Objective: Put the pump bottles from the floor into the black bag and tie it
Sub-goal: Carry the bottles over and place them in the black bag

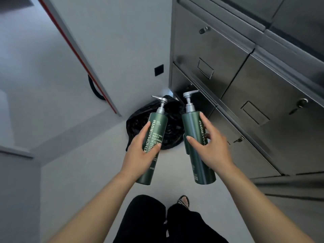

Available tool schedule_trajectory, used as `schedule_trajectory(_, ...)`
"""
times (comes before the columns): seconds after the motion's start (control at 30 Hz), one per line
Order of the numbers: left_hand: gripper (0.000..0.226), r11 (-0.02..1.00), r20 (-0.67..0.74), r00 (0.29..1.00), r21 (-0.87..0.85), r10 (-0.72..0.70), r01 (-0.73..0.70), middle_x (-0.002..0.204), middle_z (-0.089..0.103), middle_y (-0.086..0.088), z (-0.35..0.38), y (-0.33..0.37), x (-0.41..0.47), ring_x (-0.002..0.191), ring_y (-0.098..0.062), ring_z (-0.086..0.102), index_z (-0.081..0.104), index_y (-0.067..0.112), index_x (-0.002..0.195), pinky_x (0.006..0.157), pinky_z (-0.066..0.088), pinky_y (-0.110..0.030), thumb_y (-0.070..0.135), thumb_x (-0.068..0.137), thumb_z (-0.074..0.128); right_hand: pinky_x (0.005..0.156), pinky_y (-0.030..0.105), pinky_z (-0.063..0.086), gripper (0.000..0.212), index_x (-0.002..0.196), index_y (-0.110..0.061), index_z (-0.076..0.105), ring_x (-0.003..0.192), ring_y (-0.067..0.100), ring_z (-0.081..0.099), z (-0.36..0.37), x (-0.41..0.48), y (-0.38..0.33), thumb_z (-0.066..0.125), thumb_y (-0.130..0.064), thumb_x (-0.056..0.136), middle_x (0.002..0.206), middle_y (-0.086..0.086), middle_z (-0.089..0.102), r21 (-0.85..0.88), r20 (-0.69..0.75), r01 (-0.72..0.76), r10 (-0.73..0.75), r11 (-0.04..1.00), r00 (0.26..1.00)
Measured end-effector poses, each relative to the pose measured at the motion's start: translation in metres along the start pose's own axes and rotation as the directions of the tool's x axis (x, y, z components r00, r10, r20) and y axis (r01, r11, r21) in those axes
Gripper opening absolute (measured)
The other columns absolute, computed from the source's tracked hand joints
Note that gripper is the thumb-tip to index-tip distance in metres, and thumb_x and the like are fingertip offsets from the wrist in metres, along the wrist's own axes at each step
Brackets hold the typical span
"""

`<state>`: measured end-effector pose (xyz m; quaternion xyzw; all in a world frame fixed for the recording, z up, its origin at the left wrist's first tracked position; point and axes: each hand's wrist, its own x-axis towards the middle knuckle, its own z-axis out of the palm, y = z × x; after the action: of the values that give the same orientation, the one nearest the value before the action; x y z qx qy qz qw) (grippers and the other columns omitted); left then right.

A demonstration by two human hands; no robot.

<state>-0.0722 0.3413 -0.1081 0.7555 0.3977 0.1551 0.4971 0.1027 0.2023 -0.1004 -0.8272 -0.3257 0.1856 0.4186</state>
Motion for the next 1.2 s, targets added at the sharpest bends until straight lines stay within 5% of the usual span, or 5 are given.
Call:
schedule_trajectory(0.17, 0.074, 1.0, 0.013, 1.0, 0.016, -0.004, 0.004, 0.137, 0.048, 0.015, -0.014, -0.01, 0.07, 0.122, 0.0, 0.046, 0.029, 0.052, 0.138, 0.093, 0.034, -0.017, 0.032, 0.08, 0.069, 0.092, 0.024, 0.037, 0.08, 0.135, -0.063, 0.015, 0.111, 0.005, 0.045, 0.024, 0.06, -0.003, 0.067, -0.05, 0.076, 0.127, -0.013, 0.05, -0.023, 0.022, -0.025, 0.026, 0.999, 0.999)
schedule_trajectory(0.67, 0.074, 0.972, 0.331, 0.943, 0.206, 0.037, -0.11, 0.135, 0.049, 0.013, -0.047, -0.097, 0.333, 0.118, -0.006, 0.049, 0.025, 0.053, 0.139, 0.096, 0.041, -0.029, 0.039, 0.08, 0.068, 0.091, 0.029, 0.045, 0.078, 0.134, -0.063, 0.02, 0.108, 0.002, 0.048, 0.146, 0.222, 0.033, 0.065, -0.057, 0.071, 0.122, -0.025, 0.044, 0.063, -0.211, -0.312, 0.319, 0.948, 0.924)
schedule_trajectory(0.8, 0.074, 0.968, 0.318, 0.948, 0.23, 0.022, -0.099, 0.13, 0.051, 0.017, -0.016, -0.141, 0.373, 0.111, -0.006, 0.052, 0.025, 0.053, 0.139, 0.091, 0.044, -0.029, 0.039, 0.081, 0.067, 0.088, 0.029, 0.047, 0.079, 0.137, -0.059, 0.02, 0.101, 0.001, 0.051, 0.172, 0.259, 0.081, 0.066, -0.053, 0.073, 0.116, -0.022, 0.047, 0.078, -0.206, -0.325, 0.335, 0.942, 0.92)
schedule_trajectory(0.97, 0.074, 0.966, 0.298, 0.954, 0.233, 0.042, -0.115, 0.109, 0.047, 0.034, 0.048, -0.23, 0.404, 0.097, 0.024, 0.047, 0.034, 0.034, 0.143, 0.074, 0.036, 0.002, 0.024, 0.08, 0.072, 0.078, 0.02, 0.046, 0.079, 0.133, -0.065, 0.018, 0.096, -0.021, 0.048, 0.225, 0.287, 0.178, 0.066, -0.056, 0.071, 0.108, -0.045, 0.038, 0.116, -0.194, -0.312, 0.33, 0.943, 0.924)
schedule_trajectory(1.2, 0.075, 0.957, 0.361, 0.931, 0.248, 0.053, -0.15, 0.133, 0.053, 0.01, 0.145, -0.402, 0.448, 0.113, 0.0, 0.054, 0.031, 0.03, 0.145, 0.093, 0.04, -0.013, 0.023, 0.082, 0.071, 0.084, 0.013, 0.04, 0.08, 0.136, -0.061, 0.02, 0.101, -0.018, 0.046, 0.347, 0.305, 0.343, 0.069, -0.049, 0.073, 0.114, -0.028, 0.046, 0.165, -0.152, -0.298, 0.323, 0.94, 0.934)
